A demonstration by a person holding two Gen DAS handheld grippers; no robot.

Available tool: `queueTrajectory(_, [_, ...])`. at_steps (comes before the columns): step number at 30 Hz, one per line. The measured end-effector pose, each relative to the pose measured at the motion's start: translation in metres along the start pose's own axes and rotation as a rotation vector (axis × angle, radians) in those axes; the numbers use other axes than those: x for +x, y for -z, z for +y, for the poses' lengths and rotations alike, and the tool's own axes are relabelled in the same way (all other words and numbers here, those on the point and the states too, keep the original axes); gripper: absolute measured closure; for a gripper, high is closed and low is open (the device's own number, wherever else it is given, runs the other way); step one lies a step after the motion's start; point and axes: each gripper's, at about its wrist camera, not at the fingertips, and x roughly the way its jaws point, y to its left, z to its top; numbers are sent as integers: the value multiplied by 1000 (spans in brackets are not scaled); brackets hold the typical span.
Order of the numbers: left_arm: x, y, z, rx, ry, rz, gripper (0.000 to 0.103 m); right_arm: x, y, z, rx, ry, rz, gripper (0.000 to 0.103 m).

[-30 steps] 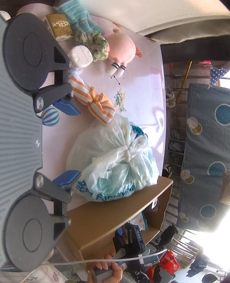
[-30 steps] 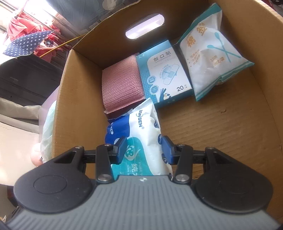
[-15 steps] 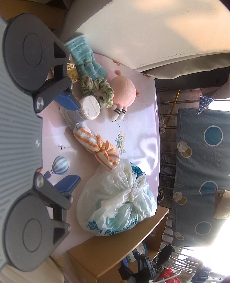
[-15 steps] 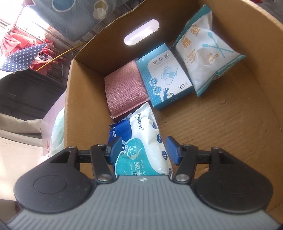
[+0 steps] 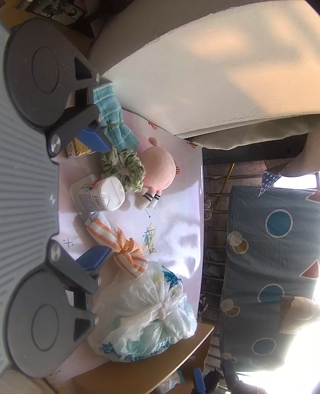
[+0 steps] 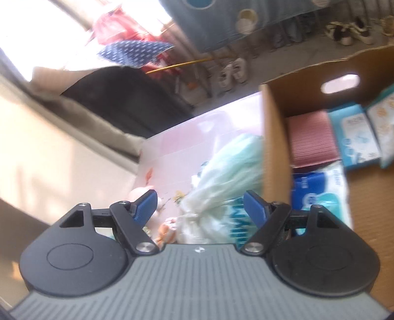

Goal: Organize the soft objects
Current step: 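Move the right tool to the pink plush toy and close on it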

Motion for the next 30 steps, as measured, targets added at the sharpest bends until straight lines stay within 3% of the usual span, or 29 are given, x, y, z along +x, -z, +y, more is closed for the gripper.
queueTrajectory(6, [33,-39,18,-95,8,-8,19,84,-3,88,-127,-156,160,22])
queueTrajectory(12, [87,-66,31,-137,-73,53,24,199,-15,140,-125,-241,335,21])
queueTrajectory(16, [124,-74,43,-182,-94,122,32,272,-23,142,-47,-237,409,21])
queueTrajectory(20, [157,-78,58,-248,-59,202,33,326,-23,133,26,-214,443,21])
queueTrajectory(26, [185,-78,68,-306,-29,288,33,369,-17,125,37,-161,467,23])
queueTrajectory(30, [192,-77,69,-334,-24,308,38,388,-6,121,50,-173,501,27])
